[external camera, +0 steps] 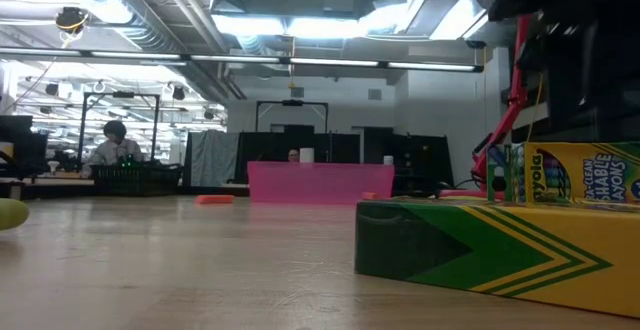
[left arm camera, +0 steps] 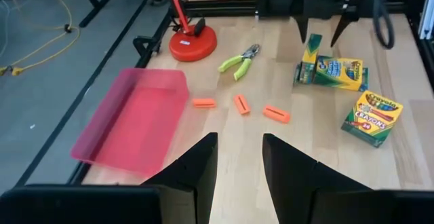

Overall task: Pick & Place School Supplies
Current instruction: Put the yellow crayon box into the red bin

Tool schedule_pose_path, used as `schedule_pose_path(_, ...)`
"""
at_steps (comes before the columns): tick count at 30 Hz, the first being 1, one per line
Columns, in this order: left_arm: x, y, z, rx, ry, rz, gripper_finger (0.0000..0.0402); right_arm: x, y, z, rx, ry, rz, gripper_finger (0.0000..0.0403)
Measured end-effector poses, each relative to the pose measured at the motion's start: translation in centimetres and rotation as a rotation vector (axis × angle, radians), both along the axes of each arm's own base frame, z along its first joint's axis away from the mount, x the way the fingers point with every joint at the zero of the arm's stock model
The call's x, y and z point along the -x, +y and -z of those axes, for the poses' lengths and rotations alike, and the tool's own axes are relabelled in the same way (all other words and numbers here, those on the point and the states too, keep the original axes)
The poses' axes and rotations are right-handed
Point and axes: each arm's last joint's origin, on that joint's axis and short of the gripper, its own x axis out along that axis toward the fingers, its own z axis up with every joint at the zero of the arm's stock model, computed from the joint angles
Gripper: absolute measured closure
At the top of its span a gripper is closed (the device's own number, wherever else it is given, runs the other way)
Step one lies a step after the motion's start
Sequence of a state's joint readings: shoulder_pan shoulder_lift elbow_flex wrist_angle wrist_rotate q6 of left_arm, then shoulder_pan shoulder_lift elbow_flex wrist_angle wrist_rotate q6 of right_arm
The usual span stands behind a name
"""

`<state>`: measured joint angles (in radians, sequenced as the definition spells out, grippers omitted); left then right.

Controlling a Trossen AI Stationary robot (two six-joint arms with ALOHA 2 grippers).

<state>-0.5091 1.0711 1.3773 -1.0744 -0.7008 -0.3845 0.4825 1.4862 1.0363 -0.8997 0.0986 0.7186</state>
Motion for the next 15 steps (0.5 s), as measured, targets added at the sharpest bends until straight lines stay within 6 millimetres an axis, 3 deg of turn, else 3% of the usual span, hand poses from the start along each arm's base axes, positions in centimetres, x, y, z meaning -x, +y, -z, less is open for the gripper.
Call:
schedule_pose_path(6,0.4,0.2,-0.2,0.004,-0.012,0.003,0.0290,-0.8,0.1,1.5,0.065,0.001,0.052,0.0137)
schedule_pose_path(15,0.4,0.2,-0.2,0.006,-0.011,0.006,0.0292,0.1,-0.3,4.0,0.071,0.040,0.132,0.0138)
